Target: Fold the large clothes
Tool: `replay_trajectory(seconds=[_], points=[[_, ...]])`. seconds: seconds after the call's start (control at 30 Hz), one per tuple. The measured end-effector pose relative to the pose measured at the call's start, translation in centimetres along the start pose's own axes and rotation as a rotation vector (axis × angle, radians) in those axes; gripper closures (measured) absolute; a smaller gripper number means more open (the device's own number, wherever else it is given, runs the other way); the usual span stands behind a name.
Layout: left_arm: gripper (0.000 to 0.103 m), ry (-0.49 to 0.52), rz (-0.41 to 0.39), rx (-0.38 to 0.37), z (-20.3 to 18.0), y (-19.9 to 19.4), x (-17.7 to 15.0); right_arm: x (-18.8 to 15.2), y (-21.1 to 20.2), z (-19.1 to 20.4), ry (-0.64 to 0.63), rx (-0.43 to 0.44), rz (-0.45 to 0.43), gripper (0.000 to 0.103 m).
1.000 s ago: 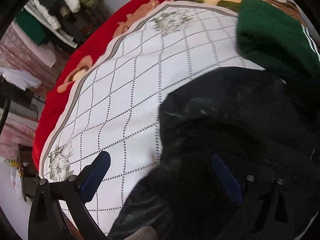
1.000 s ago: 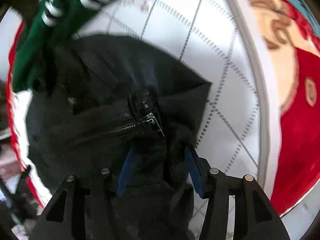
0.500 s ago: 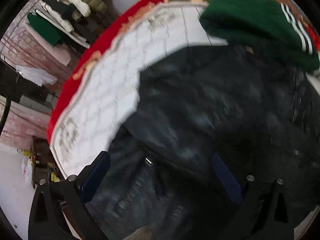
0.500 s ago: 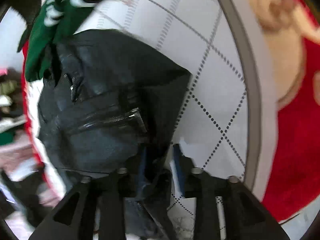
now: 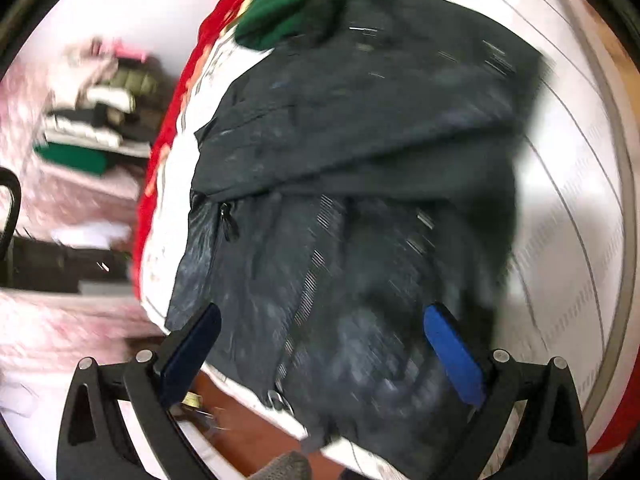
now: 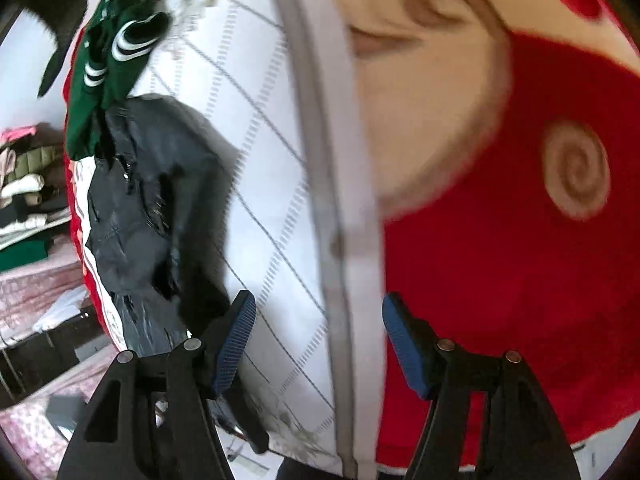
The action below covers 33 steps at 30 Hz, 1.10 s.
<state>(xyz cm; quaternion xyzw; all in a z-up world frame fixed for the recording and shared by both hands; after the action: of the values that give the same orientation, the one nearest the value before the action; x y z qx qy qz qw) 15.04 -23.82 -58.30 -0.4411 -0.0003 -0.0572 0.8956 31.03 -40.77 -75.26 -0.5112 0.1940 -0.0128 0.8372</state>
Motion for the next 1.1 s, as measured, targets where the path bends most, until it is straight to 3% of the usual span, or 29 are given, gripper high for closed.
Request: replay_trajectory(seconds=[0.17, 0.27, 0.43, 0.47, 0.5, 0.57, 0.6, 0.7, 0.77, 0.83, 0.87, 0.93, 0.97, 1.1], points=[[0.000, 0.025, 0.042, 0.027, -4.0, 0.3, -2.7, -1.7, 1.2, -2.1, 0.032, -0.022, 0.006, 0.035], [0.000, 0.039, 0.109, 0.019, -6.1, 2.4, -2.9, -1.7, 1.7, -2.6, 0.029, -0.037, 0.009, 0.035], [0.000, -0.079, 0.116, -0.040, -4.3, 4.0, -1.3, -0.6, 2.7, -1.8, -0.010, -0.004, -0.018, 0.035], [0.015, -0.096, 0.112, -0.043, -3.7, 4.2, -1.0, -0.2, 3.2, -1.0, -0.020, 0.029, -0.025, 0.035], [0.043, -0.129, 0.103, -0.065, -2.5, 4.6, -0.6, 0.3, 3.8, 0.1, -0.031, 0.076, -0.030, 0.035], [0.066, -0.177, 0.111, -0.175, -1.7, 4.9, -0.5, 1.1, 4.7, 1.9, -0.056, 0.167, -0.030, 0.035], [0.091, -0.189, 0.100, -0.208, -1.2, 4.9, -0.4, 1.3, 5.2, 2.6, -0.064, 0.208, -0.027, 0.033], [0.098, -0.209, 0.054, -0.263, 0.4, 4.0, -0.4, 2.2, 7.3, 5.9, -0.075, 0.384, -0.011, 0.015], [0.100, -0.217, 0.032, -0.288, 1.3, 3.6, -0.5, 2.6, 9.1, 8.2, -0.083, 0.465, 0.012, 0.015], [0.100, -0.216, 0.012, -0.306, 2.1, 3.1, -0.6, 3.0, 11.0, 9.7, -0.078, 0.473, 0.041, 0.014], [0.101, -0.220, 0.006, -0.318, 2.6, 2.9, -0.6, 3.2, 11.5, 10.5, -0.068, 0.503, 0.037, 0.016], [0.101, -0.217, -0.009, -0.339, 3.6, 2.6, -0.4, 3.2, 12.0, 11.9, -0.051, 0.523, 0.037, 0.070], [0.101, -0.216, -0.020, -0.355, 3.7, 2.2, -0.2, 3.1, 12.0, 12.1, -0.038, 0.500, 0.037, 0.077], [0.101, -0.211, -0.069, -0.412, 6.6, 0.6, 0.2, 1.7, 9.0, 14.7, -0.050, 0.437, -0.032, 0.083]])
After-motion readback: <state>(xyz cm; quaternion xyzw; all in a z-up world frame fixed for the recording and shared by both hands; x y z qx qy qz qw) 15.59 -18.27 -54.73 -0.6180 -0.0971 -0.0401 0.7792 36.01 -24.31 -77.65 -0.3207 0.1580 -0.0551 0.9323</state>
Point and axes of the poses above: each gripper's, at about its wrist camera, not at the fingertips, and y roughly the way its jaws point, z to its left, x to its top, the point moved 4 cm from there along y, roughly the way its jaws point, and after that the axes turned 4 degrees about z, right-handed, at the moved point
